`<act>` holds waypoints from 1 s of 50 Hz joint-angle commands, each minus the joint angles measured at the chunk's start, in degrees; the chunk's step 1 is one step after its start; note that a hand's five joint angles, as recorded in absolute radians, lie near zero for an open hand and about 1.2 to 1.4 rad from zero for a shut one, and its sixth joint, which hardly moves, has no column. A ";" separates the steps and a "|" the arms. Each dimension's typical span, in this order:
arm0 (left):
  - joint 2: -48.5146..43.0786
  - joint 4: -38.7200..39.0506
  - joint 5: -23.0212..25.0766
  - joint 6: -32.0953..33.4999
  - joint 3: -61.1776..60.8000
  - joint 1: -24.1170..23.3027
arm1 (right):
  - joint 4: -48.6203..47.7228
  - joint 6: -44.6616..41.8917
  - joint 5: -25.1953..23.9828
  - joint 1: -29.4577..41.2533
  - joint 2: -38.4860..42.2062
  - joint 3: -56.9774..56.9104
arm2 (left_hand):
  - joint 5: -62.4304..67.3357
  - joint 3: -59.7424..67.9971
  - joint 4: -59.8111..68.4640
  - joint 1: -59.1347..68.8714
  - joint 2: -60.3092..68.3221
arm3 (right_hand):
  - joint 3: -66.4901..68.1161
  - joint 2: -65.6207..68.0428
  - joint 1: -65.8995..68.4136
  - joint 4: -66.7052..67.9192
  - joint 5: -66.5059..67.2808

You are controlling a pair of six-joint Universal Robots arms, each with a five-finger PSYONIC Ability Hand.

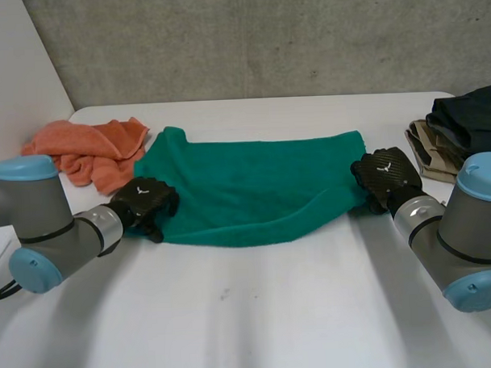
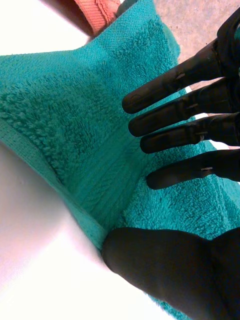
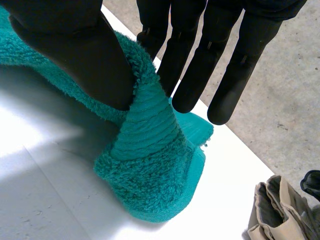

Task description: Fold the laundry.

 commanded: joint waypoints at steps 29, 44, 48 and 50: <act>11.37 3.08 -5.12 -6.16 -9.91 -1.86 | 0.09 0.35 0.27 -0.08 -3.93 0.56 | -3.33 -3.83 -3.81 -3.90 -3.68 | 11.56 12.40 15.41 11.13 13.64; 7.96 7.56 -2.39 -5.98 -11.78 -2.39 | 0.00 0.08 0.18 0.01 -3.14 0.83 | 1.70 1.20 1.22 1.13 1.35 | 11.56 12.40 15.41 11.13 13.64; 4.97 7.48 -2.92 -5.98 -9.15 -2.56 | 0.00 0.08 0.18 0.01 -2.70 0.83 | 6.92 6.41 6.44 6.35 6.57 | 11.56 12.40 15.41 11.13 13.64; 4.17 7.39 -2.92 -5.98 -8.26 -2.65 | 0.00 0.08 0.27 0.01 -2.53 0.74 | 6.93 6.43 6.45 6.36 6.58 | 11.56 12.40 15.41 11.13 13.64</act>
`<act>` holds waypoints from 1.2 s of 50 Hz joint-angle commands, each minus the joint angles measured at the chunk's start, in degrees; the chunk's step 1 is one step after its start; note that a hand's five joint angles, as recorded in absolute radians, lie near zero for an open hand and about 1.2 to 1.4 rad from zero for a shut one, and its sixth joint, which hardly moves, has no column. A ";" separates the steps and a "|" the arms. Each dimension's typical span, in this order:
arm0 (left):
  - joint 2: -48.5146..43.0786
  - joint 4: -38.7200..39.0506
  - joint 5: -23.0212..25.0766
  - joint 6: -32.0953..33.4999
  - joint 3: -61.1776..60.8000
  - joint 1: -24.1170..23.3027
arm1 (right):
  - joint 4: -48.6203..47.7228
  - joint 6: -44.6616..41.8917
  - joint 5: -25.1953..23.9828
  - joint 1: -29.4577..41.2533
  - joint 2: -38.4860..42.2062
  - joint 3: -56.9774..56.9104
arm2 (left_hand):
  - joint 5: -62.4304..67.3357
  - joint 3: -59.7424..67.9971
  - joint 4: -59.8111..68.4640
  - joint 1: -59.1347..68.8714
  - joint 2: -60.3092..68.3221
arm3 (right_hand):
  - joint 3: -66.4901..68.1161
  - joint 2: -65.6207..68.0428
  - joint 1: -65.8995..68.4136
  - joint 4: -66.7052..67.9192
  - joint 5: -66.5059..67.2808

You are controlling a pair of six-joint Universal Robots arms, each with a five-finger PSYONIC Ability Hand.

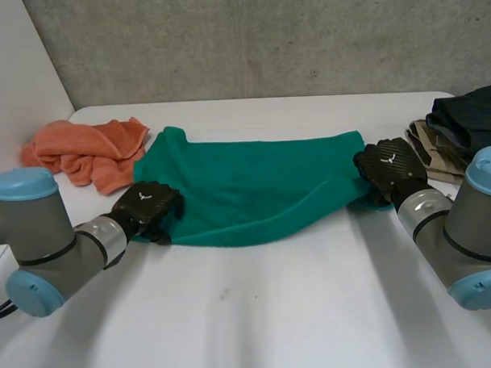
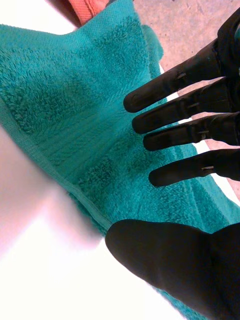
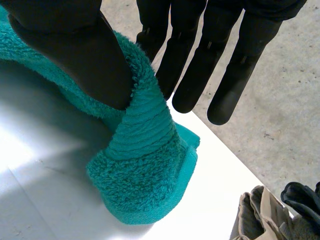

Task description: Fold the laundry.

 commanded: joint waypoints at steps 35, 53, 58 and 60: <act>28.31 -0.09 -7.48 -11.52 -9.00 -1.40 | 35.34 -0.03 -1.23 -0.01 -15.34 -14.40 | 2.91 2.98 2.86 2.38 2.98 | 11.56 12.40 15.45 11.12 13.64; 7.74 0.62 -10.11 -12.04 -8.92 -10.62 | 25.93 8.33 0.18 0.26 -9.81 -10.44 | -2.62 -2.56 -2.68 -3.16 -2.56 | 11.56 12.40 15.45 11.12 13.64; 3.44 1.41 -11.08 -11.69 -4.97 -12.21 | 25.58 8.24 0.18 0.17 -9.72 -9.74 | 3.61 3.68 3.56 3.08 3.68 | 11.56 12.40 15.45 11.12 13.64; 1.85 1.41 -11.26 -11.52 -3.74 -12.21 | 25.05 7.89 0.18 0.08 -9.72 -9.21 | 3.61 3.68 3.56 3.08 3.68 | 11.56 12.40 15.45 11.12 13.64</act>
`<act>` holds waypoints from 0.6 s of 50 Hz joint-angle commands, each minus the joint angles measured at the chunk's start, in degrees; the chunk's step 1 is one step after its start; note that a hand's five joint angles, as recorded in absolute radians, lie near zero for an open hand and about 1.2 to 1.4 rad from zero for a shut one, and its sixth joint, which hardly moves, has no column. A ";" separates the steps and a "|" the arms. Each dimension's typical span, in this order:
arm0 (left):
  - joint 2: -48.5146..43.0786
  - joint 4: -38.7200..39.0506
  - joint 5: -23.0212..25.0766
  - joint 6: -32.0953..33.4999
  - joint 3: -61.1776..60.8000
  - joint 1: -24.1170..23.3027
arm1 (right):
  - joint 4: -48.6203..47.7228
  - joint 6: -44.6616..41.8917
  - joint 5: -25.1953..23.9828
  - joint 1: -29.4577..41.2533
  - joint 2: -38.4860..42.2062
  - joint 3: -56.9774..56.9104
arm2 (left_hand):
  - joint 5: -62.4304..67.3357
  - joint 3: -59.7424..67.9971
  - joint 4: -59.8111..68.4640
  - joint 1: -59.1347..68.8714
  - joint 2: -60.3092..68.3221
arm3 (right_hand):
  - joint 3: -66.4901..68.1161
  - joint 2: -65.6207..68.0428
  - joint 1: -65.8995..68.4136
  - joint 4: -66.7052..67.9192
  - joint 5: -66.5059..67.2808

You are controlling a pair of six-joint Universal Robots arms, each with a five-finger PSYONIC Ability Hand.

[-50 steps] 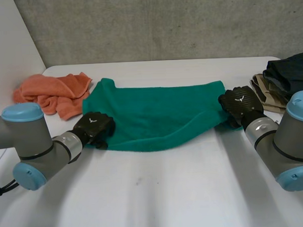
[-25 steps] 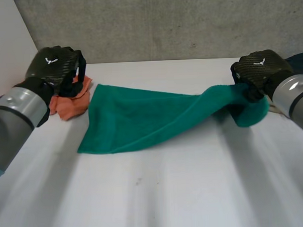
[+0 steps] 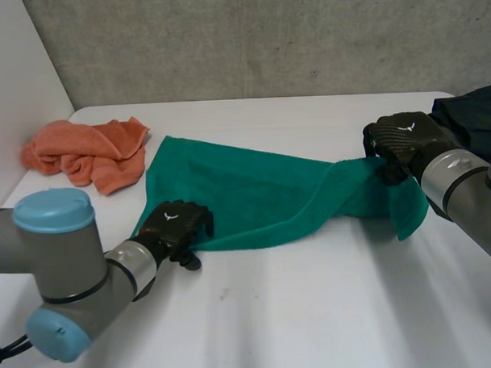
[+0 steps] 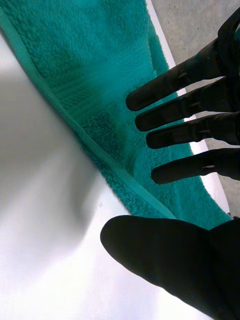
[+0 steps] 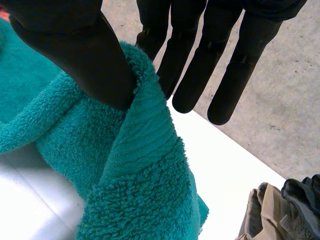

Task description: Fold the laundry.

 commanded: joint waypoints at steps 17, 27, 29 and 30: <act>-13.08 0.67 -4.07 0.74 14.33 -1.14 | -2.88 -1.05 0.04 -0.20 0.97 2.66 | 23.52 23.71 23.51 22.78 23.63 | 11.54 12.36 15.45 11.11 13.64; -14.40 0.59 -4.24 0.74 17.85 -1.05 | -2.88 -1.14 0.04 -0.20 1.76 2.75 | 24.20 24.39 24.19 23.47 24.31 | 11.54 12.36 15.45 11.11 13.64; -15.10 0.50 -4.33 0.74 18.55 -1.05 | -2.88 -1.14 0.04 -0.20 1.85 2.75 | 24.20 24.39 24.19 23.47 24.31 | 11.54 12.36 15.45 11.11 13.64; -15.19 0.41 -4.33 0.74 18.73 -0.96 | -2.88 -1.14 0.04 -0.20 1.85 2.75 | 24.20 24.39 24.19 23.47 24.31 | 11.54 12.36 15.45 11.11 13.64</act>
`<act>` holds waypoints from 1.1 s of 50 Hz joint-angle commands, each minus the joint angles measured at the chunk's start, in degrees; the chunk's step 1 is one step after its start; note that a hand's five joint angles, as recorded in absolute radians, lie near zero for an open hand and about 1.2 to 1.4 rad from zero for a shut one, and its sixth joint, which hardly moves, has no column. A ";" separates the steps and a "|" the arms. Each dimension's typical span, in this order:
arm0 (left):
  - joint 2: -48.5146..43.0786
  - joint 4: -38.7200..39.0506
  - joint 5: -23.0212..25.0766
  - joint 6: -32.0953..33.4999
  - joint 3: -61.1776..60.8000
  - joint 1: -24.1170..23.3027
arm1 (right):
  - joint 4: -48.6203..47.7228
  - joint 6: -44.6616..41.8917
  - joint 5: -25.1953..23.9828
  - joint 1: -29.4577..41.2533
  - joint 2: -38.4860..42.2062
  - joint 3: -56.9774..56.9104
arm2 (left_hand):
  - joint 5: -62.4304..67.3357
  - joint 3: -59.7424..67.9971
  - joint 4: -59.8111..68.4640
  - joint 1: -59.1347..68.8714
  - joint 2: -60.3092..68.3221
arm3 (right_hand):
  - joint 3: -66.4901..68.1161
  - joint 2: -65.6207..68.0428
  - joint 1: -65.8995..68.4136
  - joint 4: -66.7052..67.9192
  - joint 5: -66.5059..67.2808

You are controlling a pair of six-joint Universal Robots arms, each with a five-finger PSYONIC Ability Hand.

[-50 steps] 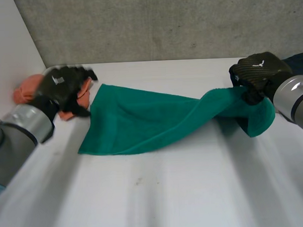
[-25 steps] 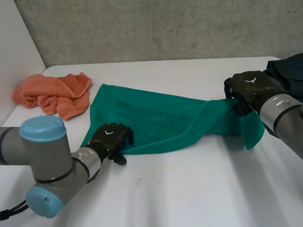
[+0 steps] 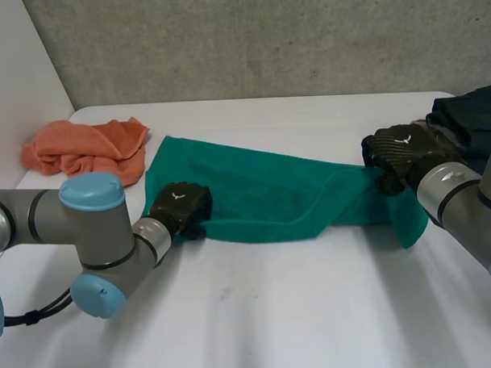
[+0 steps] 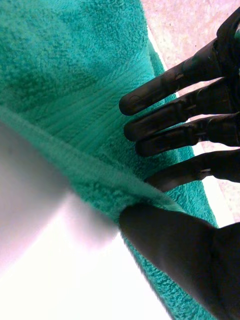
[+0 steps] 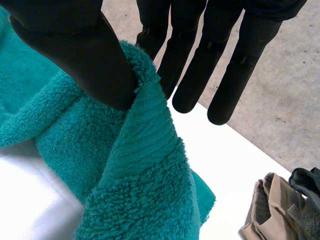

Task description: Fold the laundry.

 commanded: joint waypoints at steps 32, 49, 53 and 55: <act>40.60 -4.28 1.83 0.00 -15.96 8.38 | 32.97 -27.24 -2.81 -0.79 -11.53 -8.71 | 29.25 26.75 26.44 26.85 26.49 | 11.54 12.36 15.45 11.11 13.64; 13.17 8.09 -1.33 14.85 3.68 9.79 | 6.23 -14.71 3.50 0.00 7.80 -20.46 | 29.25 26.75 26.44 26.85 26.49 | 11.54 12.36 15.45 11.11 13.64; 12.73 18.37 -1.68 13.54 16.34 9.26 | -11.42 -9.43 7.37 0.17 7.02 -24.08 | 29.25 26.75 26.44 26.85 26.49 | 11.54 12.36 15.45 11.11 13.64; 12.82 25.11 -2.03 11.26 21.78 9.17 | -19.46 -7.92 8.17 0.26 5.88 -24.26 | 29.25 26.75 26.44 26.85 26.49 | 11.54 12.36 15.45 11.11 13.64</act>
